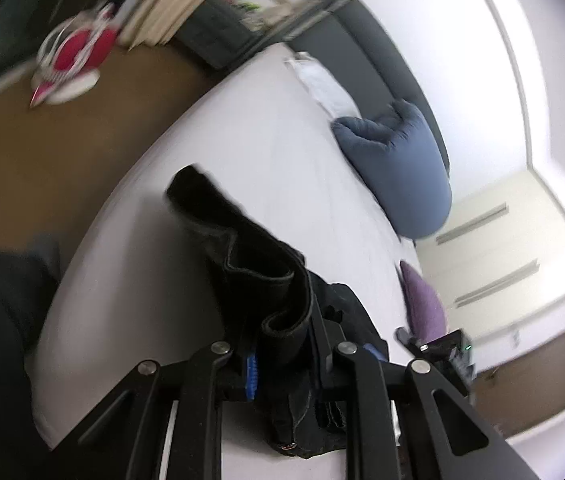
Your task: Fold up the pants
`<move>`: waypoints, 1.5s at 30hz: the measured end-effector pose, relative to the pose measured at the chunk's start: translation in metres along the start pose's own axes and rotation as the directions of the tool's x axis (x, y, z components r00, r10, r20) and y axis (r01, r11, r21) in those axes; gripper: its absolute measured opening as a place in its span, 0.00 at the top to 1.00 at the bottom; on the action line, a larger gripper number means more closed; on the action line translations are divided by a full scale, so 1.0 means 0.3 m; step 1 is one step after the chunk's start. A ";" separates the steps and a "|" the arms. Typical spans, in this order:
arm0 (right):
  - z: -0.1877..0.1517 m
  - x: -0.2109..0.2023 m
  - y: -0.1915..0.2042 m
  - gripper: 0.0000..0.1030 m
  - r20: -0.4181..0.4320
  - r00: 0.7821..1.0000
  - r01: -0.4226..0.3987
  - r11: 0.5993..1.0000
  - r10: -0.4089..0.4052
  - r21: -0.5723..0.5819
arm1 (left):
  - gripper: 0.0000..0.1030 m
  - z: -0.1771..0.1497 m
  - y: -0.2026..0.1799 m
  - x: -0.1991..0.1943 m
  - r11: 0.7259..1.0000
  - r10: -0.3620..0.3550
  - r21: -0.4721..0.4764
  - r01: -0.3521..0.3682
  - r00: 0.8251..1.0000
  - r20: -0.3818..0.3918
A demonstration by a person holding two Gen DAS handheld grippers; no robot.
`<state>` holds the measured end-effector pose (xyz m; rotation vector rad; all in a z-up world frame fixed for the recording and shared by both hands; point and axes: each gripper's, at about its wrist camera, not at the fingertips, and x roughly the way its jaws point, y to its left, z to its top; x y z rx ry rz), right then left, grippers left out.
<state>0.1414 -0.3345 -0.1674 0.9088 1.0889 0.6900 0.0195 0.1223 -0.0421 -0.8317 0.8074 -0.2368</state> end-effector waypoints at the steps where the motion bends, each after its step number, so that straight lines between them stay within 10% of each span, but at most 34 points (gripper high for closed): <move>1: 0.001 -0.027 -0.001 0.41 -0.001 1.000 -0.013 1.000 0.013 0.003 | 0.81 0.004 -0.040 0.003 0.999 -0.003 0.037 0.003 1.000 0.001; 10: 0.027 -0.232 0.031 0.41 0.008 1.000 -0.010 1.000 0.010 -0.026 | 0.81 -0.175 -0.481 0.275 0.899 0.002 0.433 0.068 0.987 -0.160; 18: 0.025 -0.351 -0.080 0.38 0.017 1.000 -0.020 0.999 0.019 0.040 | 0.83 -0.441 -0.623 0.515 0.811 0.052 0.565 0.155 0.942 -0.333; 26: 0.029 -0.257 -0.100 0.36 -0.053 0.993 0.101 0.995 -0.101 -0.007 | 0.83 -0.530 -0.656 0.544 0.743 0.106 0.652 0.150 0.936 -0.337; 31: 0.050 -0.254 -0.097 0.85 -0.047 0.972 0.227 0.970 -0.231 -0.086 | 0.83 -0.547 -0.690 0.577 0.720 0.112 0.675 0.161 0.933 -0.342; 45: 0.102 -0.509 -0.236 0.89 0.038 0.964 0.264 0.963 -0.263 -0.049 | 0.84 -0.667 -0.890 0.742 0.651 0.094 0.715 0.255 0.908 -0.409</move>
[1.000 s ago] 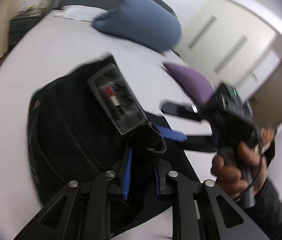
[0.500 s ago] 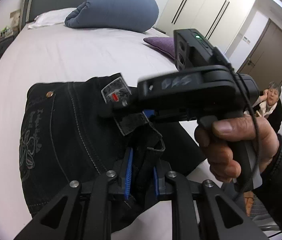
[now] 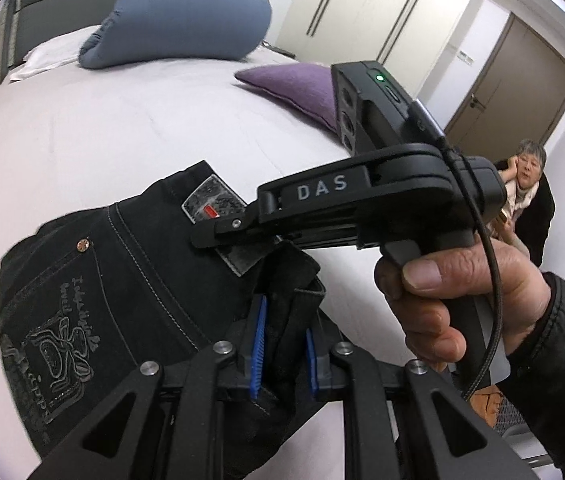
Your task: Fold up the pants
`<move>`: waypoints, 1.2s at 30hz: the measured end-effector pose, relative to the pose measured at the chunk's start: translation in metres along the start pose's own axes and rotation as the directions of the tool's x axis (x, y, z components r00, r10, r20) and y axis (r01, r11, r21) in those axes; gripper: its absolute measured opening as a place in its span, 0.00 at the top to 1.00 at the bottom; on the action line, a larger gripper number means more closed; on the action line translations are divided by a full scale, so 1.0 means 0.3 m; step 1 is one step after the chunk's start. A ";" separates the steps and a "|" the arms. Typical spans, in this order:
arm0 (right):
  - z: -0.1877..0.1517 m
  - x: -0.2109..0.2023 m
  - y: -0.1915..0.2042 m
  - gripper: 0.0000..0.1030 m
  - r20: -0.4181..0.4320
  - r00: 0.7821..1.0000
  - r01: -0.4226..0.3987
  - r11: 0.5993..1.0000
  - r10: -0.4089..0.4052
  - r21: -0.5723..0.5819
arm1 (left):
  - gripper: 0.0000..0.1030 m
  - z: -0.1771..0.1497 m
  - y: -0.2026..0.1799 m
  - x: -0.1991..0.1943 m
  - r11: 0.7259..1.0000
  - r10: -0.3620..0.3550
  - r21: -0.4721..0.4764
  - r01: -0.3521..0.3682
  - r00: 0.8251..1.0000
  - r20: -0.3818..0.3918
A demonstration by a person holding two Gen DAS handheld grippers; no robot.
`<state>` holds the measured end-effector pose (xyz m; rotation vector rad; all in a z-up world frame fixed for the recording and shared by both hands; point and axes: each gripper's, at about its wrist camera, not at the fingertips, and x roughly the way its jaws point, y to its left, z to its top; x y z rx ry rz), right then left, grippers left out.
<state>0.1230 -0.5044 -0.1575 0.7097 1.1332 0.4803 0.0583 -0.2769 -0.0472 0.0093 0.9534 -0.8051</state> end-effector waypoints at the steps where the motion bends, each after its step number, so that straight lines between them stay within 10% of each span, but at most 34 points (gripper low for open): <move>1: 0.001 0.001 -0.017 0.89 -0.004 1.000 0.005 1.000 -0.005 0.006 | 0.84 -0.001 -0.008 0.026 1.000 -0.003 0.000 0.003 1.000 -0.015; 16: -0.083 0.002 -0.192 0.89 0.063 0.997 -0.046 0.991 0.038 0.125 | 0.83 -0.021 -0.034 0.144 0.999 -0.030 0.012 0.031 0.998 -0.062; 24: -0.099 0.039 -0.265 0.87 0.102 0.984 -0.160 0.968 0.143 0.191 | 0.60 -0.036 -0.033 0.118 0.999 -0.029 0.035 0.031 0.997 -0.078; 26: -0.103 0.011 -0.261 0.83 0.134 0.986 -0.120 0.974 0.095 0.192 | 0.39 -0.033 -0.030 0.041 0.999 -0.008 0.034 0.009 0.999 -0.041; 31: -0.130 -0.083 -0.217 0.74 0.172 0.976 0.093 0.973 -0.131 0.212 | 0.32 -0.032 0.032 -0.103 0.997 0.080 0.008 -0.080 0.997 -0.002; 36: -0.160 -0.125 0.009 0.74 0.205 0.976 0.064 0.997 -0.071 0.044 | 0.32 -0.032 0.155 -0.167 0.975 0.199 -0.091 -0.201 0.980 -0.027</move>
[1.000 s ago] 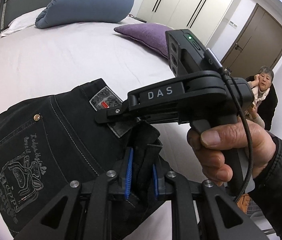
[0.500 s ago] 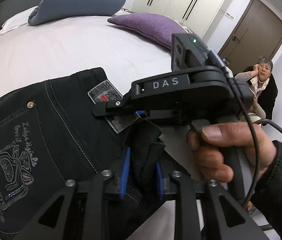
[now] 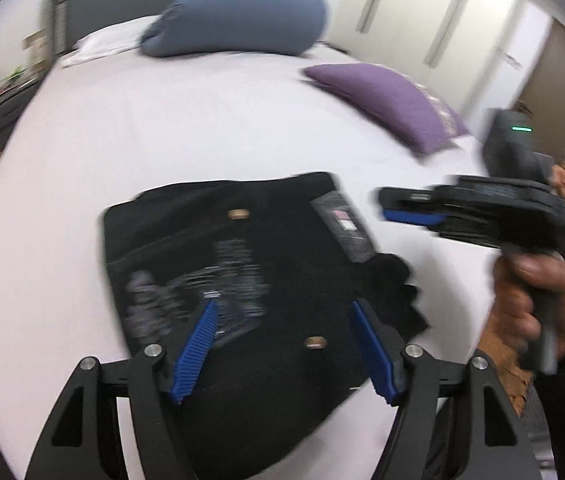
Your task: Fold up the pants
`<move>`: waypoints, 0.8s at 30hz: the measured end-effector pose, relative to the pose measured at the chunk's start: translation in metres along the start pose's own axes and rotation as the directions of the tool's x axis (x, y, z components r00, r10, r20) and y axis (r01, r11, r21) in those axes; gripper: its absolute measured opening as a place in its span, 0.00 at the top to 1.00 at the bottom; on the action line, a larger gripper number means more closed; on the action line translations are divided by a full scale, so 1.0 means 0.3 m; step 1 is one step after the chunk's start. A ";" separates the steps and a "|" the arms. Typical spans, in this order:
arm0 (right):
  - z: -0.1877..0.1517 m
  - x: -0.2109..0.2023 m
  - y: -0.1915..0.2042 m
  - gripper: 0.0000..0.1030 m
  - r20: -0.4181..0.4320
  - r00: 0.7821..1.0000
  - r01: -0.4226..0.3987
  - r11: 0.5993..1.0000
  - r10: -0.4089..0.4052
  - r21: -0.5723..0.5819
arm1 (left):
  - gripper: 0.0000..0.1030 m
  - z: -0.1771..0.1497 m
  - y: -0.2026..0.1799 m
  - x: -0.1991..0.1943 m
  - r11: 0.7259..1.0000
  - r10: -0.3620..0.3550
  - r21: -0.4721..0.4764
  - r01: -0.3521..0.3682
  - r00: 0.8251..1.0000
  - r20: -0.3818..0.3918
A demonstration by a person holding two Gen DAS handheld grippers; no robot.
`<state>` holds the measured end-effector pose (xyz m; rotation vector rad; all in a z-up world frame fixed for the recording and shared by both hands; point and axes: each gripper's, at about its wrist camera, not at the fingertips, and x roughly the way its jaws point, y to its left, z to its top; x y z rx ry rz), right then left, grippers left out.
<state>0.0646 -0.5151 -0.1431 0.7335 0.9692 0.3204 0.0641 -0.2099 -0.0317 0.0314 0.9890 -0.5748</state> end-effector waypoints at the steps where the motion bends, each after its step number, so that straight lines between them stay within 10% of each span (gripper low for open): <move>1: -0.013 0.002 0.053 0.74 -0.001 1.000 -0.006 0.999 0.006 -0.043 | 0.32 0.001 0.023 -0.007 1.000 0.018 -0.014 -0.018 1.000 0.002; 8: -0.159 0.205 0.103 0.76 -0.147 0.948 0.239 0.935 -0.283 -0.263 | 0.32 -0.031 0.076 0.075 0.996 0.087 -0.017 -0.089 0.988 -0.126; 24: -0.200 0.080 0.234 0.76 -0.020 0.962 0.256 0.925 -0.272 -0.283 | 0.32 -0.047 0.060 0.109 0.994 0.108 0.001 -0.110 0.981 -0.163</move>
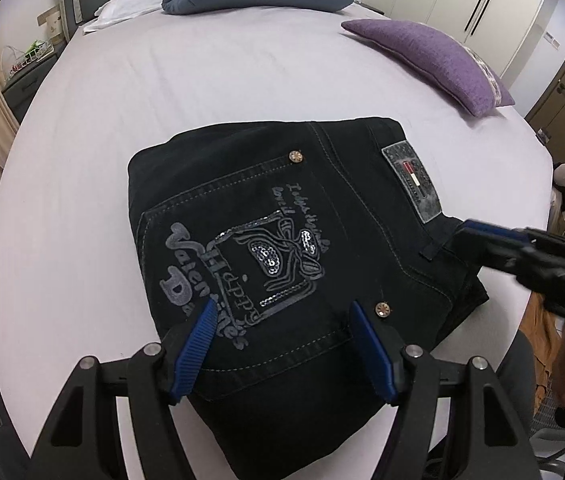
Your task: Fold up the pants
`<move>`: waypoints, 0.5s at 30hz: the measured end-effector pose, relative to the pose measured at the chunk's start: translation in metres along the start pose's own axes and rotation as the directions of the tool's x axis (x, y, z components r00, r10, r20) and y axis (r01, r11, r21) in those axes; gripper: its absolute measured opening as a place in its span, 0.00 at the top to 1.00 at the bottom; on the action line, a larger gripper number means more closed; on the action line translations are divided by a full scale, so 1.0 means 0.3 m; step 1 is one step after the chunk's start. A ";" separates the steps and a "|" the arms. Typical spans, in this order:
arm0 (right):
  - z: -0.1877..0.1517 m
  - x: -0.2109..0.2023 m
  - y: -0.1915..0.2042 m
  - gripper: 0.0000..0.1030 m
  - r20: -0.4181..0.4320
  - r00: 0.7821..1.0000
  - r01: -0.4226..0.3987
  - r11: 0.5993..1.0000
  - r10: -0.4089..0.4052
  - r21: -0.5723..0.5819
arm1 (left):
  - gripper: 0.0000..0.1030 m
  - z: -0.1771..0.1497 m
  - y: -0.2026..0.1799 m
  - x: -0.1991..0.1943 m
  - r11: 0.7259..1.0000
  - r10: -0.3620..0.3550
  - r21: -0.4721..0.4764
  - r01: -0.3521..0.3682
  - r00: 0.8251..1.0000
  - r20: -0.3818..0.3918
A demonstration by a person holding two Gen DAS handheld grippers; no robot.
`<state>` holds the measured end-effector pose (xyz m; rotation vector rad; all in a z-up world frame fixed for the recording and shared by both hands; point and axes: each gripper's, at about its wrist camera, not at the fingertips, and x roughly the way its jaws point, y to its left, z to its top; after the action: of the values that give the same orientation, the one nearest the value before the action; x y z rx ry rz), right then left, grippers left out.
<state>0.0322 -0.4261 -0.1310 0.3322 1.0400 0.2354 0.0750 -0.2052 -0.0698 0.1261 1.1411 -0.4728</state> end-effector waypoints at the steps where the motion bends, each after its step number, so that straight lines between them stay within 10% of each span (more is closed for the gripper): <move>1: -0.003 -0.016 -0.031 0.76 -0.017 1.000 0.013 1.000 -0.014 0.000 | 0.32 -0.001 0.000 0.000 1.000 0.000 0.000 0.000 1.000 0.000; 15: -0.141 -0.004 -0.095 0.76 0.013 1.000 -0.014 0.998 0.014 0.059 | 0.26 0.109 0.088 -0.078 0.999 0.035 -0.037 -0.031 0.994 0.102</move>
<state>-0.0043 -0.4461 -0.1604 0.3945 1.0339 0.2151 0.1059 -0.1855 -0.0387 0.0890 1.0442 -0.4250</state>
